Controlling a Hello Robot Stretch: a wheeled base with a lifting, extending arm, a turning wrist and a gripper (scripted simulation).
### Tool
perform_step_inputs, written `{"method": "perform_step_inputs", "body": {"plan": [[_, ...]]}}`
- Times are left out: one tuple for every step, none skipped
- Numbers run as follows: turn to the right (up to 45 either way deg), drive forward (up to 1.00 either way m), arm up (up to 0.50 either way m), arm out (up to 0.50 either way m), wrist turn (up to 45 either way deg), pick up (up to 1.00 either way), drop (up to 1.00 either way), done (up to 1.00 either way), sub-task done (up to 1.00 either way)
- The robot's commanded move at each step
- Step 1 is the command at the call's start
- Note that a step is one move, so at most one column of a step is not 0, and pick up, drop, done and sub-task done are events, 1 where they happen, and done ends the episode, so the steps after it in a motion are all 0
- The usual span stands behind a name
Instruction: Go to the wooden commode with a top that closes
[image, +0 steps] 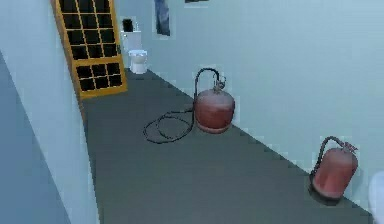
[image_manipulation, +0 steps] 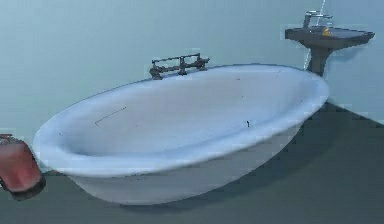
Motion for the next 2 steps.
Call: {"method": "perform_step_inputs", "body": {"plan": [[-3.0, 0.00, 0.00, 0.00, 0.0, 0.00, 0.00, 0.00, 0.00], [0.0, 0.30, 0.00, 0.00, 0.0, 0.00, 0.00, 0.00, 0.00]]}}
